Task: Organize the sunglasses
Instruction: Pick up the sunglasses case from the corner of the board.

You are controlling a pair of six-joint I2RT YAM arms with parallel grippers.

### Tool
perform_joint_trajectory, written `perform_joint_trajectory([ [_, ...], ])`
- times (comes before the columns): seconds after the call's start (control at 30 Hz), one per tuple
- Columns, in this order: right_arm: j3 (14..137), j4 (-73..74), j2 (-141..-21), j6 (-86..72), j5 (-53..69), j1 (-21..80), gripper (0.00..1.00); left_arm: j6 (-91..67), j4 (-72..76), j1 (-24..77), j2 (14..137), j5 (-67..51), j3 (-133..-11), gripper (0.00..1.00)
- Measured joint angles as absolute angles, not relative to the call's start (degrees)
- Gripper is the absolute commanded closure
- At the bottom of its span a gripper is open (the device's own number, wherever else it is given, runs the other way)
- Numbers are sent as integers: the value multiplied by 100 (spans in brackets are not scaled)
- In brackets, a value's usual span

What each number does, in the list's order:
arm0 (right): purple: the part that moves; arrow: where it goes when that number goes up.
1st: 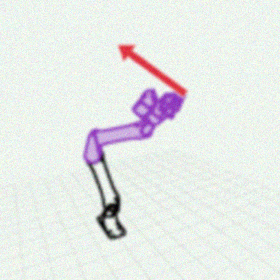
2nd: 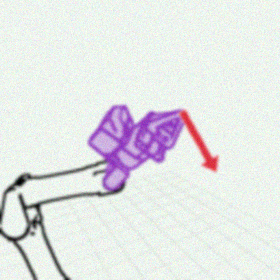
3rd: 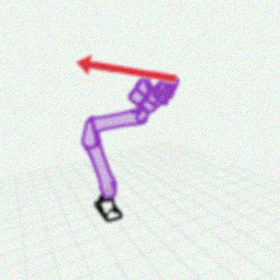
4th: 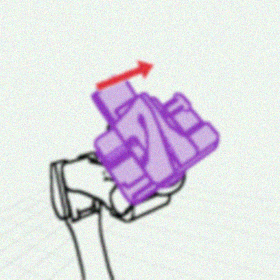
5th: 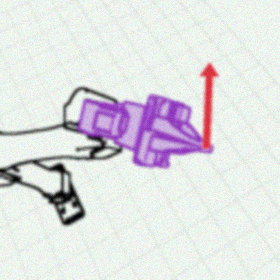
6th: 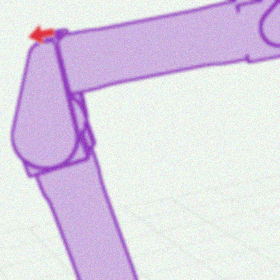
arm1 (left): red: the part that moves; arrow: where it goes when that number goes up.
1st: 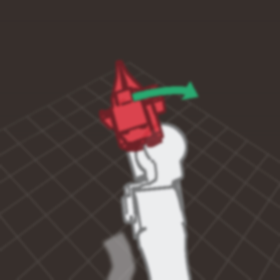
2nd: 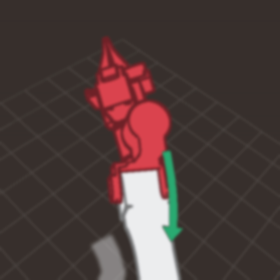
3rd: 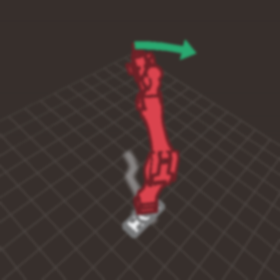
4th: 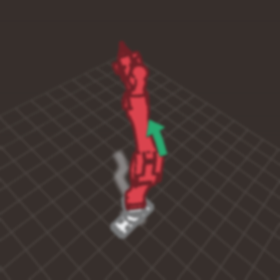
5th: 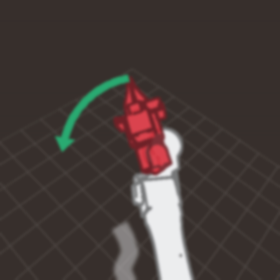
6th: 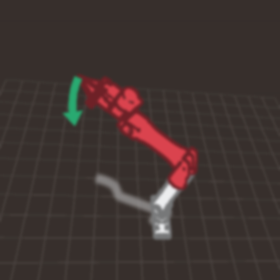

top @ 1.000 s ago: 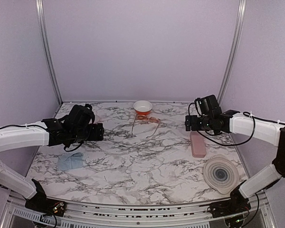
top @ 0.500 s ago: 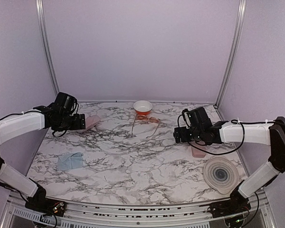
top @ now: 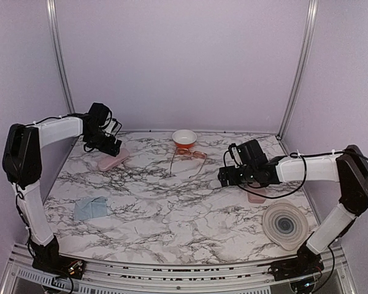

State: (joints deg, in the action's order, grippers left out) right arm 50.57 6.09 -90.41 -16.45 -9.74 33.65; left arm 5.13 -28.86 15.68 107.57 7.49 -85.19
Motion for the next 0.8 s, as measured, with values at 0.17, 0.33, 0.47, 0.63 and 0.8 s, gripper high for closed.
perform_joint_trajectory([
  [0.17,5107,607,-9155,-1599,-878,3365,0,1135,-3404,1347,11410,489,-9137,1],
  [0.33,5116,604,-9168,-1579,-753,3356,0,1494,-3726,1190,11830,198,-9526,1],
  [0.47,5129,602,-9203,-1577,-633,3334,0,1597,-3811,1041,12070,27,-9734,2],
  [0.63,5129,600,-9209,-1577,-451,3221,0,1616,-3892,967,12293,-67,-9778,4],
  [0.8,5129,596,-9247,-1579,-252,3085,0,1645,-3929,976,12468,-161,-9883,12],
])
